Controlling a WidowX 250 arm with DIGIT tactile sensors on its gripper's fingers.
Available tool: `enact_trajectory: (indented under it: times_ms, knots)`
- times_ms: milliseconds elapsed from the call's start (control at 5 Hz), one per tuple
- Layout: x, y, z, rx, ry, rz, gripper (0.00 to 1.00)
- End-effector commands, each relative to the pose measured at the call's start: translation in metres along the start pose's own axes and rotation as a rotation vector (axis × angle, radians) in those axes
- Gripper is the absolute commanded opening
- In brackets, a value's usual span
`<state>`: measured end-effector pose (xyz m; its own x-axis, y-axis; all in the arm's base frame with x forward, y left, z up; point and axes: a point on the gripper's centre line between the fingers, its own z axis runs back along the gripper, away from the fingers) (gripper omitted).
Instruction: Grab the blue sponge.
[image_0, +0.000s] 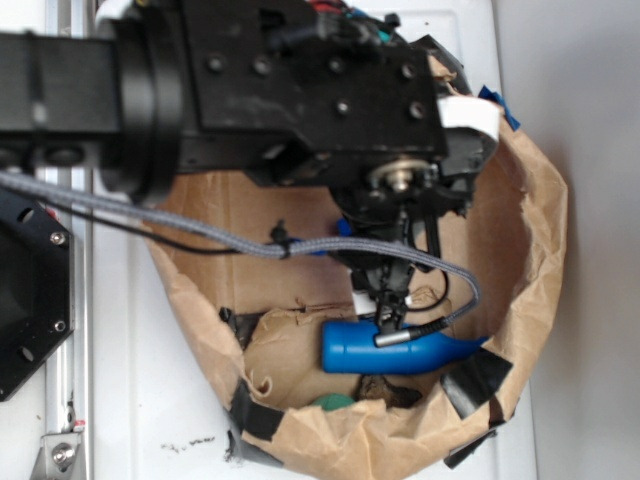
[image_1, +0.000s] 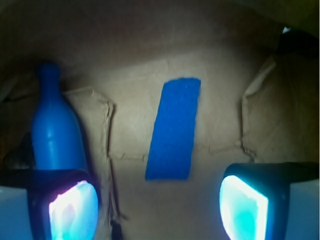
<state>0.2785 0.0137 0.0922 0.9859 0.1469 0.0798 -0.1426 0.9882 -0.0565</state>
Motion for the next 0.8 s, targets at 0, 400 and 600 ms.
enact_trajectory:
  times_ms: [0,400,600]
  knots:
    - [0.01,-0.005,-0.009,0.009,-0.066,-0.017,1.0]
    - [0.015,-0.004,-0.02,0.002,-0.078,0.052,1.0]
    - [0.022,-0.003,-0.026,-0.015,-0.085,0.055,1.0]
